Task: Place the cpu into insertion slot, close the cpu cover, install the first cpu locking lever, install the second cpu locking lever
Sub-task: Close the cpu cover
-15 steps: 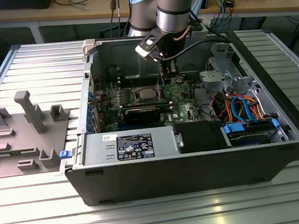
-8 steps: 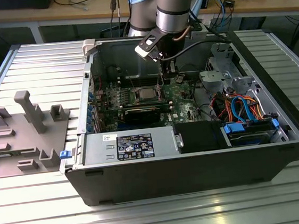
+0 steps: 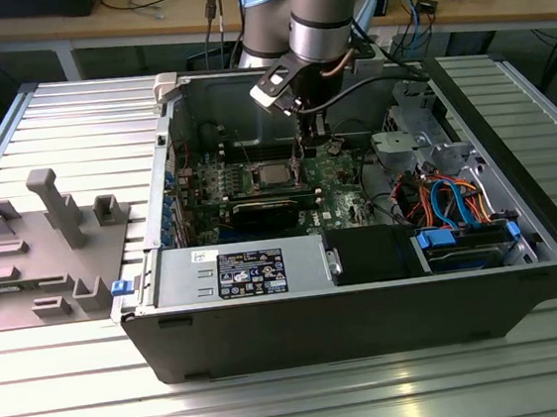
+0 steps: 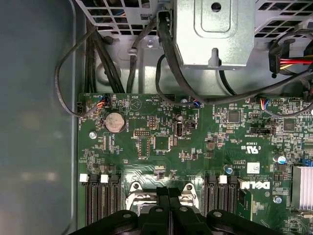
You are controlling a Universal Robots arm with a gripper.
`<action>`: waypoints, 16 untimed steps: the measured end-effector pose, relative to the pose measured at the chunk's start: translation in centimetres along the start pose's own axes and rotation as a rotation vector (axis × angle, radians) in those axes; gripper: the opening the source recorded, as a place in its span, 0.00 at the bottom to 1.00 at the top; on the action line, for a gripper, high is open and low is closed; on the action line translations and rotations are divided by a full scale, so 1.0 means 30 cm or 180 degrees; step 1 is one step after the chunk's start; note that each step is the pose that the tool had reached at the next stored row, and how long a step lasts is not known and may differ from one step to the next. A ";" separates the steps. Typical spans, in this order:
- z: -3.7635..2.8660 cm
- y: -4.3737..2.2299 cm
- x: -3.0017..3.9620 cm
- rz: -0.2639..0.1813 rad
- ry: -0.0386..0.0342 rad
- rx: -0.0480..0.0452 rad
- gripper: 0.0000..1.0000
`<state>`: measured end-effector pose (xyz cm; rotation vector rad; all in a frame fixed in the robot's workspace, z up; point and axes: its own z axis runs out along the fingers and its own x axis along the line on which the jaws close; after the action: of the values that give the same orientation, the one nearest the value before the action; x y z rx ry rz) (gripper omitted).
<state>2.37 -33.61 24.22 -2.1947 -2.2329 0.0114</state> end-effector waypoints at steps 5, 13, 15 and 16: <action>0.003 -0.003 0.000 0.0000 0.0000 0.0000 0.11; 0.011 -0.015 0.000 0.0000 0.0000 0.0000 0.11; 0.012 -0.022 0.000 0.0000 0.0000 0.0000 0.11; 0.013 -0.028 0.000 0.0001 0.0000 0.0000 0.11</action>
<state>1.53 -33.61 23.84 -2.1949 -2.2326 0.0114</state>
